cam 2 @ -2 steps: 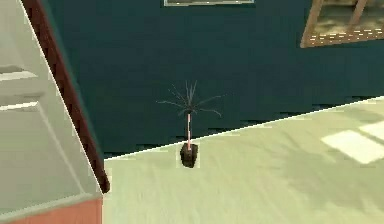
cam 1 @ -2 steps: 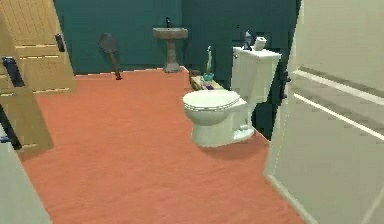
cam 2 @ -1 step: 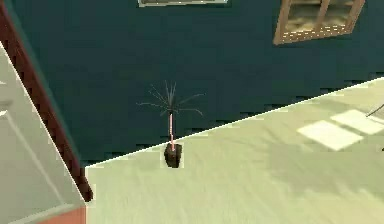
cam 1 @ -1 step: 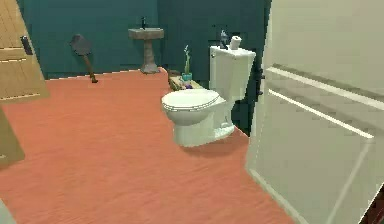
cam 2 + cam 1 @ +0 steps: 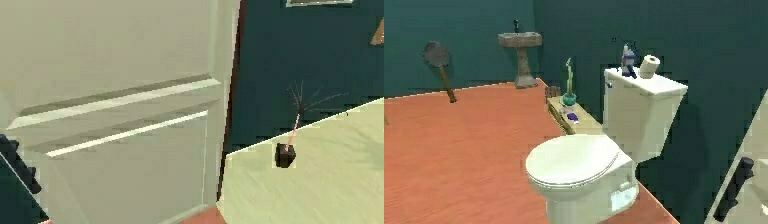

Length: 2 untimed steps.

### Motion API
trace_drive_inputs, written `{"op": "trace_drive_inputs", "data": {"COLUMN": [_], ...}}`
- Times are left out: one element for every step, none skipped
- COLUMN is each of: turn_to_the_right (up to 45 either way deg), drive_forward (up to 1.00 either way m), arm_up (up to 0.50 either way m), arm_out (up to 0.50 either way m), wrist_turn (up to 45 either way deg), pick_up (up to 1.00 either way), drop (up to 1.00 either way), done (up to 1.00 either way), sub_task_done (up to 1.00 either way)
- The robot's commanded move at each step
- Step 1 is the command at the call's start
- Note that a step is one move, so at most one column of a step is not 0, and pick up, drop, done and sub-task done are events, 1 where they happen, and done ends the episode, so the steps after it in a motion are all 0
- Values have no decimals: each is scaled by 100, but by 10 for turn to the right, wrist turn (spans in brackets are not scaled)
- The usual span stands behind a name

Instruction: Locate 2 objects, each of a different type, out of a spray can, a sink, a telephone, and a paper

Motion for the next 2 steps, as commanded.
{"op": "trace_drive_inputs", "data": {"turn_to_the_right": [0, 150], "drive_forward": [30, 0], "arm_up": [0, 0], "arm_out": [0, 0], "wrist_turn": [0, 0], "pick_up": [0, 0], "drop": [0, 0], "done": [0, 0], "sub_task_done": [0, 0]}}
